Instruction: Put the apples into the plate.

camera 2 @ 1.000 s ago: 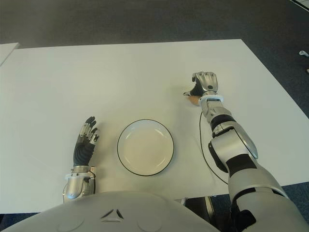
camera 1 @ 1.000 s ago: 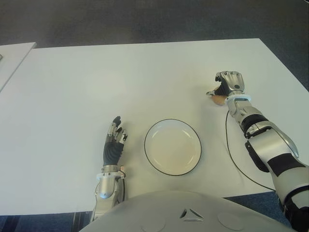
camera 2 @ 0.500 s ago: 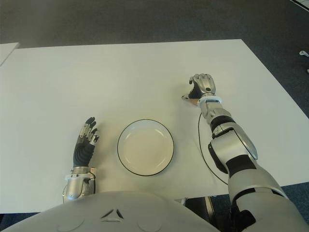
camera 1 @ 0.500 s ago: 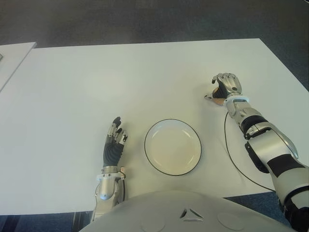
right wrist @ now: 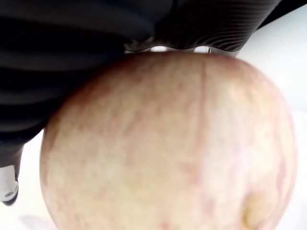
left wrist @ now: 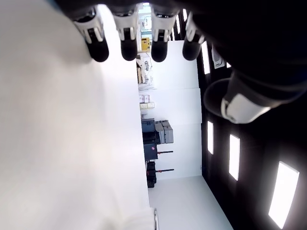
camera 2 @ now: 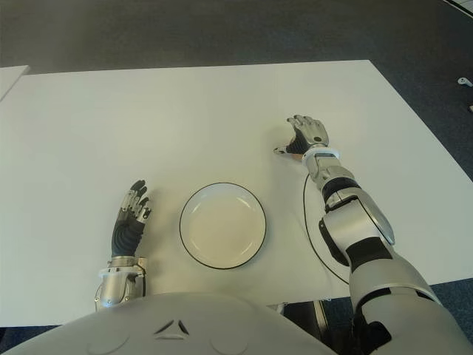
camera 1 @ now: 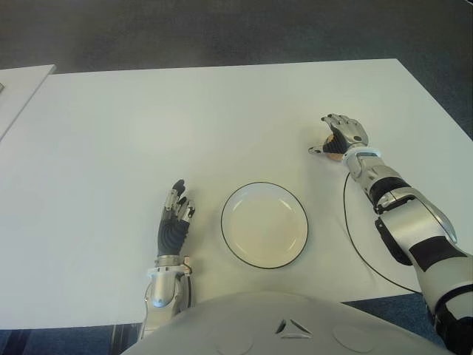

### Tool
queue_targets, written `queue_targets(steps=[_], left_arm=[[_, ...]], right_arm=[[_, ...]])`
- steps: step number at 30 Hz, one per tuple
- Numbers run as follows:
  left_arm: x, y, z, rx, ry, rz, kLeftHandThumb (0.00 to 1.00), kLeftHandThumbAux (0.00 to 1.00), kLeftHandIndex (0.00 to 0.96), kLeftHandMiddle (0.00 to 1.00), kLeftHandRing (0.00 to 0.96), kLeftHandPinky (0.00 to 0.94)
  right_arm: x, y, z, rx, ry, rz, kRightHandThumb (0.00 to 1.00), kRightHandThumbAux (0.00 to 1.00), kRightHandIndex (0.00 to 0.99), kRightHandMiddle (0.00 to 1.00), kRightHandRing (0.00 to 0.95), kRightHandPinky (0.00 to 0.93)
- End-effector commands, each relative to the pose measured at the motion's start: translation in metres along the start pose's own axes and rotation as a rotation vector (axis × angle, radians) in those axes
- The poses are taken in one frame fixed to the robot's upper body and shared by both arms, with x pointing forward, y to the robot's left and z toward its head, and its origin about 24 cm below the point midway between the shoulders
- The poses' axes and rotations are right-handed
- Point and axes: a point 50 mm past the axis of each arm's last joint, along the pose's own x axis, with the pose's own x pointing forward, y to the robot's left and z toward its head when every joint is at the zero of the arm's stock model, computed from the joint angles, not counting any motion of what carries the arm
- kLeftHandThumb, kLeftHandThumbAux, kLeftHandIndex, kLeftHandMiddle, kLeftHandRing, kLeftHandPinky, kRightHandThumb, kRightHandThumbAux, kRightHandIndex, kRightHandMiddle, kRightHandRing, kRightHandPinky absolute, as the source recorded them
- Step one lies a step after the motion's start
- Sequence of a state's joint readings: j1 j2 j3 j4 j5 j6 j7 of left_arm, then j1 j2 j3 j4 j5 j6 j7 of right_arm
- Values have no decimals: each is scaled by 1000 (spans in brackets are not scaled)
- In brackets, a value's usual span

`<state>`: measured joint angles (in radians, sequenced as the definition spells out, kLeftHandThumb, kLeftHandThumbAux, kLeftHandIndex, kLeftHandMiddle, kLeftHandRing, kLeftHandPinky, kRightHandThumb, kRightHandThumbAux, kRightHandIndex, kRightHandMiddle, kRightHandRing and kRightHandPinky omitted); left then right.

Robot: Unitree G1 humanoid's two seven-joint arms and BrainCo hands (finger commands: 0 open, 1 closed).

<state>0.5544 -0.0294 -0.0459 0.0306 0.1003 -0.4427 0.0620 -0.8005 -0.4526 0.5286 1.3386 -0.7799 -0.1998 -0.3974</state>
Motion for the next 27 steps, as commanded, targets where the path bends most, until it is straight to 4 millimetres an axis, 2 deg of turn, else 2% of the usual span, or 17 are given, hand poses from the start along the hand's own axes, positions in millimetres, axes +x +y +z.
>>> queue_targets(steps=[1, 13, 27], left_arm=[[-7, 2, -11, 12, 78, -8, 56, 480, 28, 27, 0, 0], [-10, 4, -9, 12, 75, -9, 63, 481, 21, 22, 0, 0], [-17, 10, -5, 29, 89, -20, 50, 466, 9, 16, 0, 0]], right_arm=[[-2, 9, -2, -14, 19, 110, 235, 394, 11, 10, 3, 0], [-4, 17, -1, -9, 31, 174, 157, 272, 0, 0, 0, 0], [-11, 26, -4, 30, 43, 167, 153, 267, 0, 0, 0, 0]])
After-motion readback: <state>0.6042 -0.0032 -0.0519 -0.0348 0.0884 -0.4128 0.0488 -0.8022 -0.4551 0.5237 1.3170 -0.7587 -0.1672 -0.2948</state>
